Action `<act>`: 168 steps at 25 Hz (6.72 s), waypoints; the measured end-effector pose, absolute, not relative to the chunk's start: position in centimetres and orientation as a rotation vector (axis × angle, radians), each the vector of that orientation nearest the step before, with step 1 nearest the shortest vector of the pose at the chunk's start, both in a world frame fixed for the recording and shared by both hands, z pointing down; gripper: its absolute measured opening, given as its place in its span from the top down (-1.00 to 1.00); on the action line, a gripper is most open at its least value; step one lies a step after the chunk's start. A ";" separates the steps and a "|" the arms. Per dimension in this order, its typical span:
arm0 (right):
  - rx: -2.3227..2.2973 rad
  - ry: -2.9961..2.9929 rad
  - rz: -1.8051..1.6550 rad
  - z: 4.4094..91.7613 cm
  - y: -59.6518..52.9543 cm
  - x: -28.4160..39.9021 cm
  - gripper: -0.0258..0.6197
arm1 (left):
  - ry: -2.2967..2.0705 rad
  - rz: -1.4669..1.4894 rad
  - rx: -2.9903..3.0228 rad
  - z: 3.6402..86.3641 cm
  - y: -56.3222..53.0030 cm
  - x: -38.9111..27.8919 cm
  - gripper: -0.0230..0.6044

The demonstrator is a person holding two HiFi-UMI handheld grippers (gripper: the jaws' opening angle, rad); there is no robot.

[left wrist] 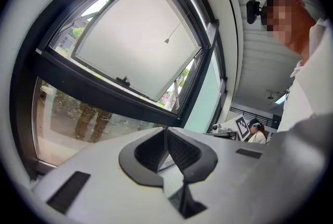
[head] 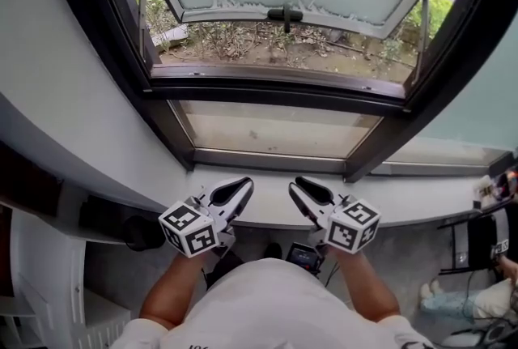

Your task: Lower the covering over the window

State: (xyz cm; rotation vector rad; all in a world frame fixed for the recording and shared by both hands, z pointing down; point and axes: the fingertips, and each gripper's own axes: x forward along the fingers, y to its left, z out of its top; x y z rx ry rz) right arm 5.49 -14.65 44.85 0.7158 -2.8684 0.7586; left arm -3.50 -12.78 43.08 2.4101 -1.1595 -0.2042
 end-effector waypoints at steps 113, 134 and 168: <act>1.223 -2.755 -0.533 7.7 -39.0 -3.2 0.71 | -1.386 0.051 3.096 14.8 -29.9 -9.5 0.84; 1.240 -2.738 -0.572 7.8 -39.1 -3.1 0.85 | -1.351 0.106 3.124 16.0 -30.2 -9.0 0.84; 1.182 -2.129 -0.998 16.2 -36.9 -3.2 0.85 | -1.469 0.235 3.147 16.3 -29.8 -9.1 0.84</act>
